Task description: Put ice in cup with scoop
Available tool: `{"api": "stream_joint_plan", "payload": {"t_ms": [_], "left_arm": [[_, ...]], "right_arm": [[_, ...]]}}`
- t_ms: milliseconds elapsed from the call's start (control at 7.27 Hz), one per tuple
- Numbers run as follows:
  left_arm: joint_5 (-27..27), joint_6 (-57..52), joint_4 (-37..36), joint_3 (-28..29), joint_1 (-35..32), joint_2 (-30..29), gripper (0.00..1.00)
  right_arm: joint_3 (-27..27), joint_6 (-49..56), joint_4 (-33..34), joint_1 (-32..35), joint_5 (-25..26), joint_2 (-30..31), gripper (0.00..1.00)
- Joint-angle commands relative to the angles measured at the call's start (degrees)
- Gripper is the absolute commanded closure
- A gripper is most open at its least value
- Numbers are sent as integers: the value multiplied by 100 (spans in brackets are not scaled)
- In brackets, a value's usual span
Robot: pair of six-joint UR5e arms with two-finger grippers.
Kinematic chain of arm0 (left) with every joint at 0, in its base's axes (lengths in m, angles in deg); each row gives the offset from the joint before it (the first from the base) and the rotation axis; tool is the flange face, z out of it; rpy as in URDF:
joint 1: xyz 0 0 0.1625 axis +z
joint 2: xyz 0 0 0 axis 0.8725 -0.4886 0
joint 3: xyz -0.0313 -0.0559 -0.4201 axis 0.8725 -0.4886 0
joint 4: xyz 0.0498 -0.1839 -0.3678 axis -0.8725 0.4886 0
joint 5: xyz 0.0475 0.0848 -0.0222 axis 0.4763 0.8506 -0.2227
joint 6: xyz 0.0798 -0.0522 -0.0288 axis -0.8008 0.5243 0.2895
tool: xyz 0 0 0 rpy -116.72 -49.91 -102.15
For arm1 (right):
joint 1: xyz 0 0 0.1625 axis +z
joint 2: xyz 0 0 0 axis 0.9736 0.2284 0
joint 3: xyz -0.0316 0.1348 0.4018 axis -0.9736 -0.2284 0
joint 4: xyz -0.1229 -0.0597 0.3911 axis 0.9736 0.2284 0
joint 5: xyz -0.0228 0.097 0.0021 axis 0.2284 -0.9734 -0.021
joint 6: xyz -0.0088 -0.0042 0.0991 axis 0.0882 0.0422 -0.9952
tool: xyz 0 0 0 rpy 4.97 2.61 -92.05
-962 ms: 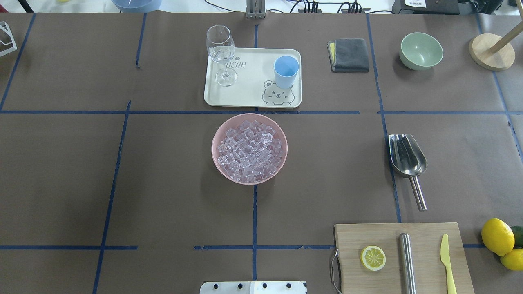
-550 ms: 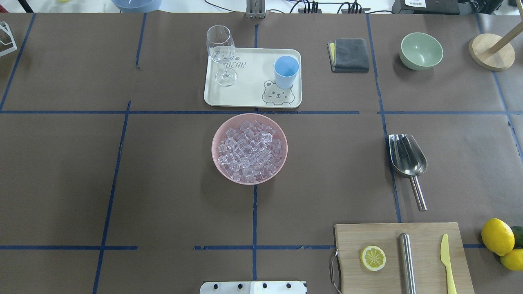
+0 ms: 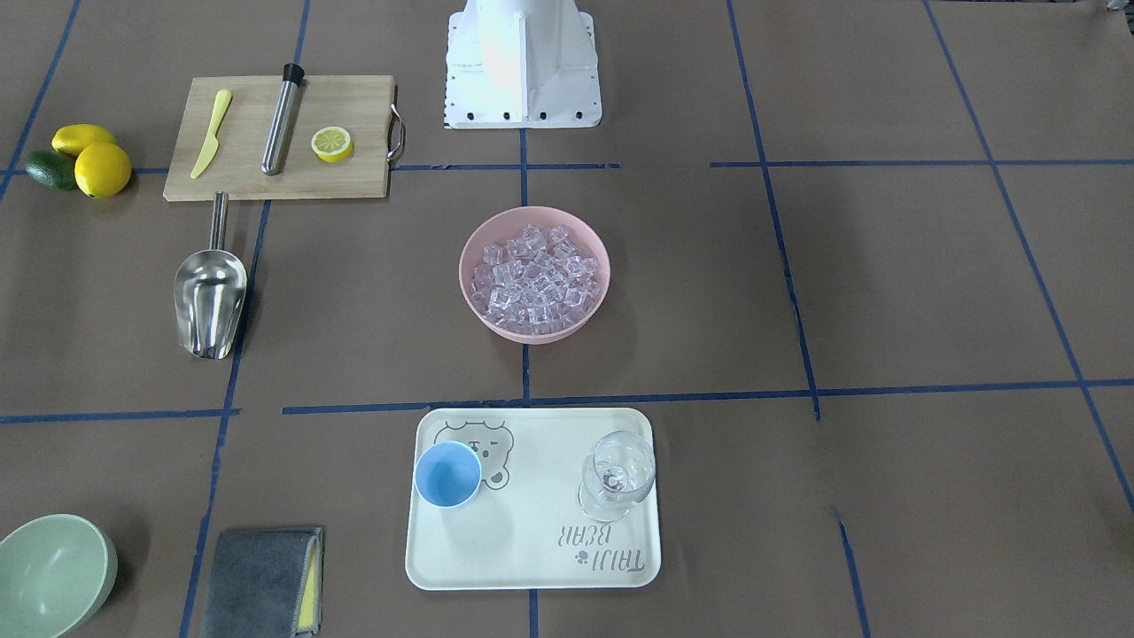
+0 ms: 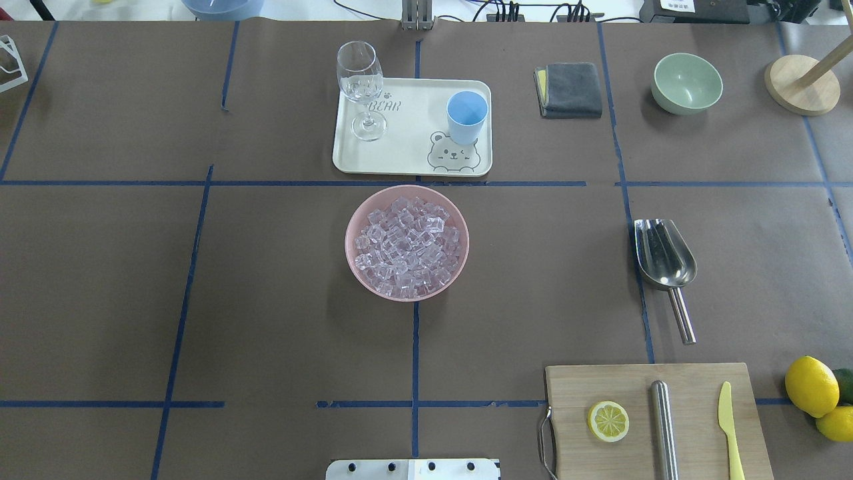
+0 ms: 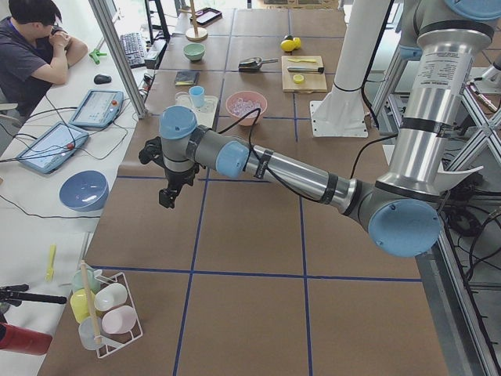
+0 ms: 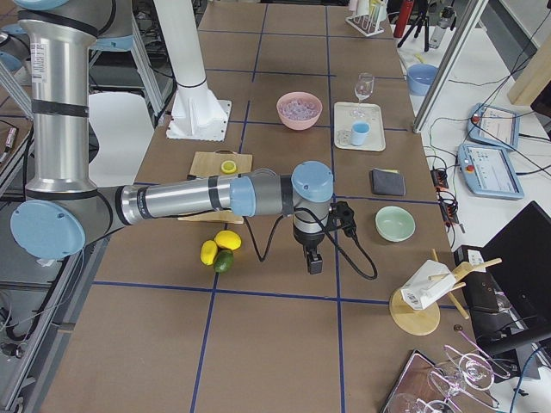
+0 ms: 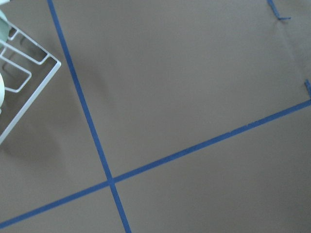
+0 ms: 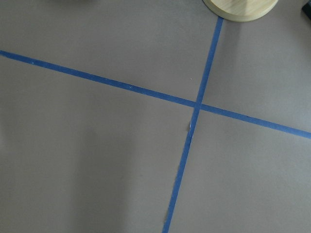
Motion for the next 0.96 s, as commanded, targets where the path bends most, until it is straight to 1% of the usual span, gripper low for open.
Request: {"api": "stream_joint_plan", "payload": {"t_ms": [0,138,275,550,688,825], "left_arm": [[-11,11,1164,-52,653,-13,0],[41,-49,1860,-43,1075,-30,0],[50,-41,2911,1,1610,-57,0],[33,-23,3690,150,2570,-144,0],[41,-6,3834,229,2957,-258,0],[459,-14,3931,230,3265,-398,0]], "right_arm": [[71,-576,-14,-291,-76,-188,0],[193,-623,-15,-510,-76,-206,0],[290,-615,-15,-643,-76,-215,0],[404,-615,-15,-758,-76,-215,0],[474,-745,-6,-845,-76,-224,0],[649,-1530,-23,-1177,-33,-224,0]]}}
